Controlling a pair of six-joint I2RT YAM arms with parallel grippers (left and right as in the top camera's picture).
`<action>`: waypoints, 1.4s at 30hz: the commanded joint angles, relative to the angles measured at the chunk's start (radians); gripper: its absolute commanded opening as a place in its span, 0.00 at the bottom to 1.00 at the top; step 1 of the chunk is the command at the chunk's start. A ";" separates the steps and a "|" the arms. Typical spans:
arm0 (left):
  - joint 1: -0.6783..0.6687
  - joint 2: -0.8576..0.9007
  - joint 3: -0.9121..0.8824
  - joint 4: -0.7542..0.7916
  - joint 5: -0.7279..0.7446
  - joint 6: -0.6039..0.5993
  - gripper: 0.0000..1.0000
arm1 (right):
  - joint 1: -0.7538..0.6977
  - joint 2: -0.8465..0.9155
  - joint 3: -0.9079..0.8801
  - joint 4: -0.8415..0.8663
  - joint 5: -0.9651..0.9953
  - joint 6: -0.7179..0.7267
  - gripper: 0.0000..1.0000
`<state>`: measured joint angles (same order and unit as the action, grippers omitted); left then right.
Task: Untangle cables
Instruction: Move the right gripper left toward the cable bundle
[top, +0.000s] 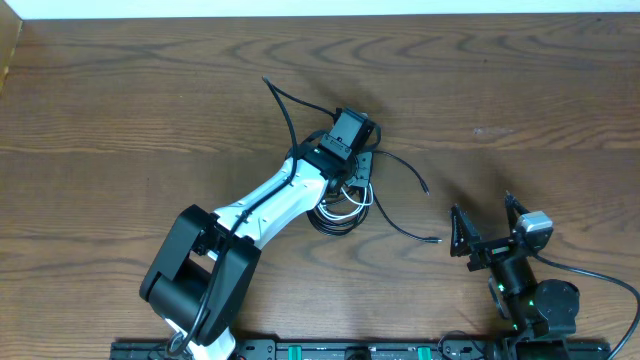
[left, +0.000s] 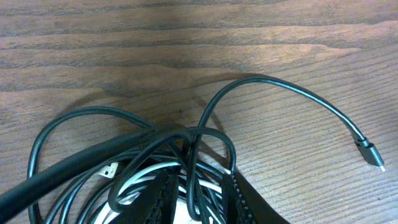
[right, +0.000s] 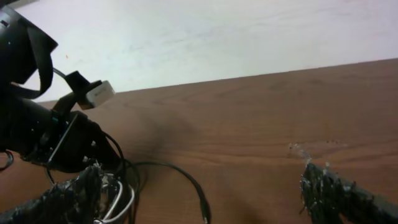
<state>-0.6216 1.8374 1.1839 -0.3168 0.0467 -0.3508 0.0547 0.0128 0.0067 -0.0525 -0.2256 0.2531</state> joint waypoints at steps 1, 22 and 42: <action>0.003 0.044 -0.005 0.002 -0.006 -0.002 0.29 | 0.005 -0.002 -0.001 -0.003 -0.017 0.031 0.99; 0.003 0.096 -0.005 0.118 -0.005 -0.002 0.08 | 0.005 -0.002 -0.001 -0.003 -0.017 0.031 0.99; 0.003 -0.317 -0.005 -0.039 0.062 -0.144 0.08 | 0.005 0.043 0.065 -0.055 -0.197 0.329 0.99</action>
<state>-0.6220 1.5764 1.1820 -0.3332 0.0917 -0.4549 0.0547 0.0254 0.0223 -0.0776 -0.3664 0.5320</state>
